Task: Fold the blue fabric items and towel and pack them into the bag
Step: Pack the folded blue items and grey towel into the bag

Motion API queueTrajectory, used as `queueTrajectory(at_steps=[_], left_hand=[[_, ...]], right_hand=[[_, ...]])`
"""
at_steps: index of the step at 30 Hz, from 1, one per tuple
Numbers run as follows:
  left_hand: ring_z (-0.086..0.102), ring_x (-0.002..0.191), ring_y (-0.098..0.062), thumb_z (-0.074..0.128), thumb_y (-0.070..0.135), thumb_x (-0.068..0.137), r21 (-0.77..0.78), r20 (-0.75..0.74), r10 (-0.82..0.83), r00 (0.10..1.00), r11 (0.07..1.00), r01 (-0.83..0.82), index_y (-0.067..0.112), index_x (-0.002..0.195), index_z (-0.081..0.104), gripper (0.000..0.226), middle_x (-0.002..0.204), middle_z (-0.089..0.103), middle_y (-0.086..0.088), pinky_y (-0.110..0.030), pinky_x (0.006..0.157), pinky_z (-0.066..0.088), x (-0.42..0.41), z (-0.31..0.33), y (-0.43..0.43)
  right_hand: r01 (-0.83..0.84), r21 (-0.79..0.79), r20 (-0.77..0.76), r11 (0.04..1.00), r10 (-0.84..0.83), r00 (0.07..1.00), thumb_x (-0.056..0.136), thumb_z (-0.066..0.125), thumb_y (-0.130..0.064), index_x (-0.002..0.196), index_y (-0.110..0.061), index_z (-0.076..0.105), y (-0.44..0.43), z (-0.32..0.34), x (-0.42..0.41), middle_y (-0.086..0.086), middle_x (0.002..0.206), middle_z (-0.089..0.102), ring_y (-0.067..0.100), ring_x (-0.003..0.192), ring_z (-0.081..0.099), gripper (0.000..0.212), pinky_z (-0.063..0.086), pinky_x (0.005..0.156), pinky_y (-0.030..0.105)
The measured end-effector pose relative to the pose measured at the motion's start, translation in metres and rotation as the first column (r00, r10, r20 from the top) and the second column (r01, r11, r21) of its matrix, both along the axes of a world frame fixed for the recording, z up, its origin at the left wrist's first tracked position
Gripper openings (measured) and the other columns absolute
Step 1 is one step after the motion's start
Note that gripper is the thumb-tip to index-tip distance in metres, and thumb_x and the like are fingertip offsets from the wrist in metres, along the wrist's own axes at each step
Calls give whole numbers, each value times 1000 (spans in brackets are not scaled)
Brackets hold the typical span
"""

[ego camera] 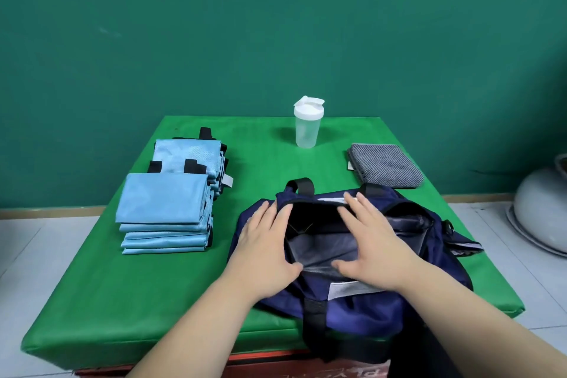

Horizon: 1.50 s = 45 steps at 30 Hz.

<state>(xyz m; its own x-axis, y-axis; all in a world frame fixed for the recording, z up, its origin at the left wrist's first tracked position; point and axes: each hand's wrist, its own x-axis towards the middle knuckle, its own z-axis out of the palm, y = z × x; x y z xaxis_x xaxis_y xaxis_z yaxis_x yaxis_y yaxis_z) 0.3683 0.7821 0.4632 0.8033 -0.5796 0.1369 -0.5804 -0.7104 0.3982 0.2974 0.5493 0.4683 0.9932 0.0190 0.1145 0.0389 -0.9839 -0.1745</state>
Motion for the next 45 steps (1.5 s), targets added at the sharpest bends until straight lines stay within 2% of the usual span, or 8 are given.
queueTrajectory(at_steps=[4, 9, 12, 16, 23, 30, 39, 45], left_hand=[[-5, 151, -16, 69, 53, 74, 35, -24, 29, 999, 999, -28, 28, 154, -1, 109, 164, 8, 5, -42, 123, 11, 11, -6, -7], [6, 150, -18, 69, 53, 76, -7, 51, 31, 998, 1000, -30, 21, 154, 5, 106, 159, 20, 1, -41, 121, 20, 20, 2, -11], [23, 144, -20, 70, 48, 72, 2, -19, 9, 1000, 1000, -9, 21, 151, 10, 103, 151, 30, 1, -39, 116, 29, 21, 0, -15], [34, 135, -21, 73, 50, 65, 32, -154, 39, 987, 999, -35, 24, 140, 26, 92, 139, 42, 3, -41, 108, 38, 29, -4, -17], [32, 140, -20, 68, 50, 61, 86, -173, 6, 985, 996, 9, 24, 150, 18, 105, 149, 37, 4, -42, 113, 34, 17, -19, -20], [27, 144, -19, 67, 48, 63, 167, -189, -1, 982, 985, 33, 23, 156, 3, 115, 158, 26, 4, -42, 118, 26, 18, -24, -26], [16, 148, -20, 69, 47, 62, 251, -275, -26, 961, 963, 98, 27, 156, -8, 123, 162, 18, 1, -44, 122, 17, 18, -25, -35], [10, 151, -21, 59, 62, 74, 208, -239, -44, 970, 973, 96, 36, 155, 1, 104, 162, 20, -1, -44, 123, 14, 12, -19, -32]], right_hand=[[49, -50, -44, 998, -51, 998, 66, 59, -74, 158, -13, -5, -6, 4, 15, 1, 164, -24, 16, 148, -30, 127, 2, 125, 44], [62, -61, 24, 996, -61, 998, 68, 67, -69, 157, -11, -10, -17, 19, 36, 0, 162, -28, 17, 146, -33, 132, -2, 124, 45], [-26, -8, 107, 1000, 27, 994, 68, 72, -60, 158, -14, 15, -19, 15, 26, 3, 167, -10, 20, 151, -20, 116, 11, 124, 51], [-165, 8, 169, 986, 161, 972, 70, 71, -52, 120, -30, 60, -27, -5, 3, 3, 166, 12, 25, 154, -5, 56, 19, 119, 58], [14, -136, -116, 991, -30, 993, 62, 64, -73, 159, -28, 8, -53, -10, 1, 0, 159, -36, 21, 143, -39, 121, -3, 123, 50], [-101, -66, -95, 993, 95, 991, 64, 69, -66, 128, -34, 55, -58, -7, 6, 0, 161, -31, 22, 146, -35, 73, -1, 123, 51], [49, -233, -193, 971, -96, 977, 58, 58, -82, 159, -18, -4, -65, -4, 31, 10, 157, -38, 29, 142, -40, 134, -9, 122, 50], [12, -203, -169, 979, -47, 985, 63, 59, -77, 159, -22, 3, -58, 0, 20, 11, 157, -38, 27, 142, -41, 124, -10, 122, 52]])
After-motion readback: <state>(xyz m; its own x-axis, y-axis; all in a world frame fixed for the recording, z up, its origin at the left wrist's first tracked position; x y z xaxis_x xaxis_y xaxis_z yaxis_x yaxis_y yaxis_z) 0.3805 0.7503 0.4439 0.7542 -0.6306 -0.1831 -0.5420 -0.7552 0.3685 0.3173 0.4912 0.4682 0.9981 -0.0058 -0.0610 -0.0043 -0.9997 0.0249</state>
